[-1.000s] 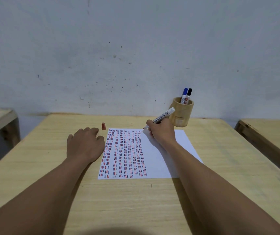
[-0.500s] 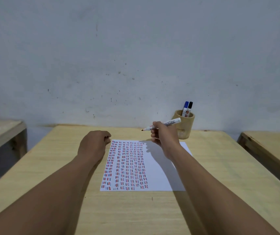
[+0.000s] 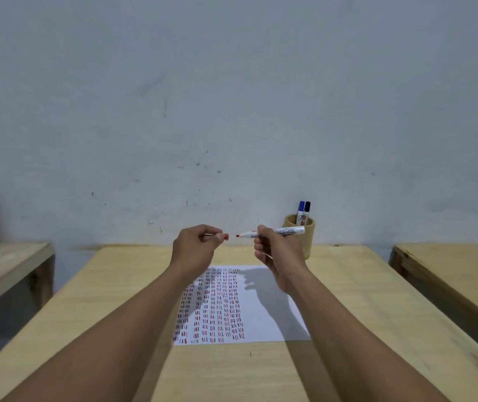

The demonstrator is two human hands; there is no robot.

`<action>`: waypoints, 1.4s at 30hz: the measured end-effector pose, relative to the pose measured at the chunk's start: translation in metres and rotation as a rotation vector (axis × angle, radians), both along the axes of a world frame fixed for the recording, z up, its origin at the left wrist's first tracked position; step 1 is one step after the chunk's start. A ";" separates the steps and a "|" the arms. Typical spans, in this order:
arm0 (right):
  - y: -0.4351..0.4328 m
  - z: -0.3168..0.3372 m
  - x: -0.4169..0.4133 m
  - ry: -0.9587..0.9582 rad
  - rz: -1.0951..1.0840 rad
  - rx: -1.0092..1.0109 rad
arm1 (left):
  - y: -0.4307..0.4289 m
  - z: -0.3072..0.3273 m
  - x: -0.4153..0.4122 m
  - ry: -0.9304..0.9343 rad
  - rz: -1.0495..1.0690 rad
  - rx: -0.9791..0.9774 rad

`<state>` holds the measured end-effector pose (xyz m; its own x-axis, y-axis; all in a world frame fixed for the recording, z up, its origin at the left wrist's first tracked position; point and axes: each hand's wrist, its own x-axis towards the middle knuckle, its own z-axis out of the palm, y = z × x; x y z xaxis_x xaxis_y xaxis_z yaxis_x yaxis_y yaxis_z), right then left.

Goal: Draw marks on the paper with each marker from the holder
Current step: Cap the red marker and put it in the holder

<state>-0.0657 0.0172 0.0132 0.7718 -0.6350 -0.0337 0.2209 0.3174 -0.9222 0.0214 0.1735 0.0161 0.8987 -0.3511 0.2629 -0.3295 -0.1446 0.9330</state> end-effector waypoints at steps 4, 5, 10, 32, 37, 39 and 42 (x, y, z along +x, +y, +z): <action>0.000 0.008 -0.011 -0.015 0.009 -0.029 | -0.009 0.009 -0.014 0.047 -0.047 0.000; 0.000 0.009 -0.014 -0.013 0.020 -0.044 | -0.011 0.011 -0.017 0.050 -0.054 -0.002; -0.002 0.017 -0.023 -0.029 0.056 -0.053 | -0.019 0.023 -0.027 0.077 -0.084 -0.025; -0.002 0.046 -0.027 0.002 -0.175 -0.144 | -0.054 0.057 -0.049 -0.001 0.044 -0.098; -0.022 0.044 -0.034 0.240 -0.154 -0.574 | -0.074 0.064 -0.044 -0.106 0.044 -0.037; -0.035 0.042 -0.033 0.270 -0.165 -0.648 | -0.085 0.065 -0.042 -0.144 0.021 -0.019; -0.060 0.039 -0.030 0.290 -0.232 -0.723 | -0.102 0.057 -0.034 -0.175 0.030 0.022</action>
